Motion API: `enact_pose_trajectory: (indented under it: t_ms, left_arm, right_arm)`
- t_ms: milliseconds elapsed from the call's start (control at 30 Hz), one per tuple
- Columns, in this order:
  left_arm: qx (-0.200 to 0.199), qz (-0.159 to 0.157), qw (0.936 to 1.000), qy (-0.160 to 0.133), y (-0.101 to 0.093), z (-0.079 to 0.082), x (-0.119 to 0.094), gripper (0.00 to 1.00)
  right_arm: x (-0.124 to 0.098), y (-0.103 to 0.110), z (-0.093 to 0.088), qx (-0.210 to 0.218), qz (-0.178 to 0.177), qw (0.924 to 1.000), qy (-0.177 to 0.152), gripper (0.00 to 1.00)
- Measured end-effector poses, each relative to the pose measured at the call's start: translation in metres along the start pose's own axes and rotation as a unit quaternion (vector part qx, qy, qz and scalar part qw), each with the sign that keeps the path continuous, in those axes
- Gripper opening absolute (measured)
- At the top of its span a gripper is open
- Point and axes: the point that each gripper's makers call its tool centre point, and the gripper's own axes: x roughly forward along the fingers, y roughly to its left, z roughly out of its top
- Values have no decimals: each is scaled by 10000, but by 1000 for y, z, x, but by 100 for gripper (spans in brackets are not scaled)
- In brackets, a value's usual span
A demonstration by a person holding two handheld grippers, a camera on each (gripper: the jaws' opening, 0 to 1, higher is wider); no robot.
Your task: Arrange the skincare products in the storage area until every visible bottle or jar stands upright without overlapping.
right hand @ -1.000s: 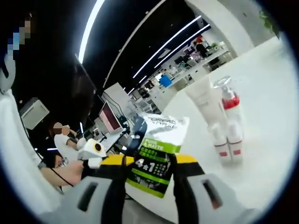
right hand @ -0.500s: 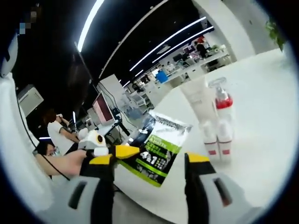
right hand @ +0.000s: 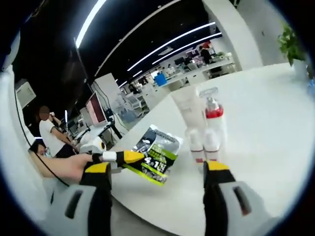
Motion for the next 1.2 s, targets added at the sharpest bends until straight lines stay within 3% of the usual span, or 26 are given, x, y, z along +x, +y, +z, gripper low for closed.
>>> enact_pose_trajectory:
  t_ms: [367,567,900,1100,1200]
  left_arm:
    - [-156,131,9998,75,13,-12,19,0]
    - [-350,231,9991,46,21,-17,24,0]
    - [-46,842,9964,6,40,-21,26,0]
    - [360,1141,9927,147,47,-23,28,0]
    - [755,1299,9883,262,52,-23,28,0]
  right_arm:
    - [-12,-23,7,-199,-430,9989,38,90]
    - [-19,-34,10,-217,-575,9981,12,91]
    - [-22,-34,13,-248,-620,9978,-56,93]
    - [-23,-35,13,-195,-632,9978,-88,93]
    - [-23,-36,13,-181,-637,9978,-90,93]
